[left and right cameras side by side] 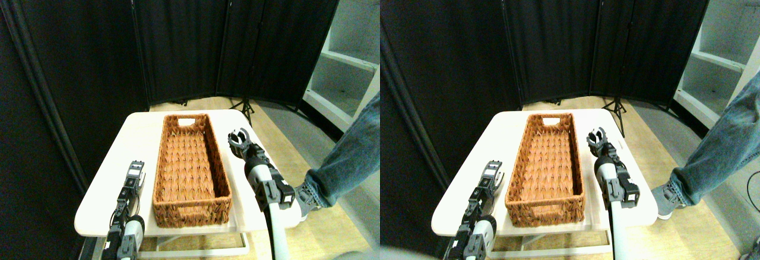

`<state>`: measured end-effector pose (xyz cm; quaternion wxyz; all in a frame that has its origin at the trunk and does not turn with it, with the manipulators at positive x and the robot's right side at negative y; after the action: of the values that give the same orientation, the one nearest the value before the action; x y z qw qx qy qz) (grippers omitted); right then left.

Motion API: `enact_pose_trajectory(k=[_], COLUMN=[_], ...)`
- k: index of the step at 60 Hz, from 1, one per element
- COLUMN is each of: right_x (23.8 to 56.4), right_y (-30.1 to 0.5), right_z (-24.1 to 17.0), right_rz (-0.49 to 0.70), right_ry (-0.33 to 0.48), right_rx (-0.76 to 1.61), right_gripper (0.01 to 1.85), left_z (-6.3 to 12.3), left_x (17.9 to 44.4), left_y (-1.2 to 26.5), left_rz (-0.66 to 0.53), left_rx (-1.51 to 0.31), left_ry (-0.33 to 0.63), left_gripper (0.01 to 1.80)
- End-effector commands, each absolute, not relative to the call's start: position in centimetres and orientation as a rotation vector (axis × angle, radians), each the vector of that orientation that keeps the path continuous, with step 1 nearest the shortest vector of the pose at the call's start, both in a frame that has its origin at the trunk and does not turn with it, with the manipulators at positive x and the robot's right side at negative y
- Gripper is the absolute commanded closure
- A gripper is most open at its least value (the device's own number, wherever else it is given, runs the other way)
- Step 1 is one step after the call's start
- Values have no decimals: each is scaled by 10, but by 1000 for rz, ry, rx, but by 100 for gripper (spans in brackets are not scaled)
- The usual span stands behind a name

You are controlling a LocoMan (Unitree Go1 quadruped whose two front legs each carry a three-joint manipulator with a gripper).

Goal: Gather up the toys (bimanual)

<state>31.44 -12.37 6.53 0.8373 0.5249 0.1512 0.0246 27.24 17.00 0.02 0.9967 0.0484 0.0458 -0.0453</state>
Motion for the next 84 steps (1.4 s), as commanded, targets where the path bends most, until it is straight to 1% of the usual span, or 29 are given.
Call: enact_pose_trajectory(k=[1,3,5,7,9,13,16,18,20,23,25,28,40,52,61,62,64,66,67,68,69,71,73,74,77,80,81,82,84], right_x=[316,317,319,319,320,321,321,321,321,320,320,319,317,315,315,315,315,315,315,315,315,315,315,314,314,315,315,316,316], right_y=[-116,-112,-108,-107,-100,-89,-79,-75,-71,-60,-58,-47,-20,-8,-12,-15,-16,-19,-19,-20,-21,-23,-24,-27,-28,-31,-32,-38,-39], right_z=[78,81,85,86,90,96,102,104,105,105,105,104,97,77,72,73,74,76,77,78,79,80,81,83,85,87,89,95,97], right_rz=[105,113,151,155,156,184,236,246,256,256,257,261,300,299,273,235,225,231,235,242,244,240,238,232,234,242,243,247,247], right_ry=[289,288,287,290,312,323,328,334,339,369,374,406,453,517,542,561,568,576,577,577,573,568,565,552,541,524,513,485,474], right_rx=[1104,1106,1054,1053,1127,1122,1092,1093,1085,1150,1159,1195,1240,1258,1253,1272,1281,1288,1287,1286,1285,1287,1287,1284,1283,1280,1283,1271,1267], right_gripper=[185,185,185,185,185,185,185,185,185,185,185,185,185,185,185,171,169,151,145,133,126,119,117,112,110,111,114,117,118], left_z=[9,10,10,10,10,11,10,10,10,10,10,11,10,9,9,9,9,9,9,9,9,8,8,8,8,9,9,9,9], left_x=[272,271,271,271,270,268,268,268,267,266,265,263,259,258,259,259,259,260,260,260,261,261,261,262,262,262,262,262,262], left_y=[169,170,171,171,172,172,173,174,174,176,176,177,183,185,186,186,186,185,185,185,185,185,184,184,183,183,183,182,182], left_rz=[-96,-92,-90,-89,-79,-73,-80,-81,-76,-70,-68,-63,-52,-44,-44,-43,-41,-44,-45,-48,-49,-52,-53,-53,-58,-54,-54,-54,-53], left_rx=[102,100,101,100,94,96,98,97,95,92,92,96,114,117,117,118,117,111,109,106,106,108,108,107,105,102,101,98,98], left_ry=[32,30,30,29,27,23,16,13,14,7,6,3,-10,-16,-17,-15,-14,-12,-11,-10,-10,-11,-11,-9,-8,-4,-4,-2,-1], left_gripper=[162,162,162,162,161,162,162,163,163,163,162,162,163,164,164,164,164,164,163,163,163,163,163,162,162,162,162,161,161])
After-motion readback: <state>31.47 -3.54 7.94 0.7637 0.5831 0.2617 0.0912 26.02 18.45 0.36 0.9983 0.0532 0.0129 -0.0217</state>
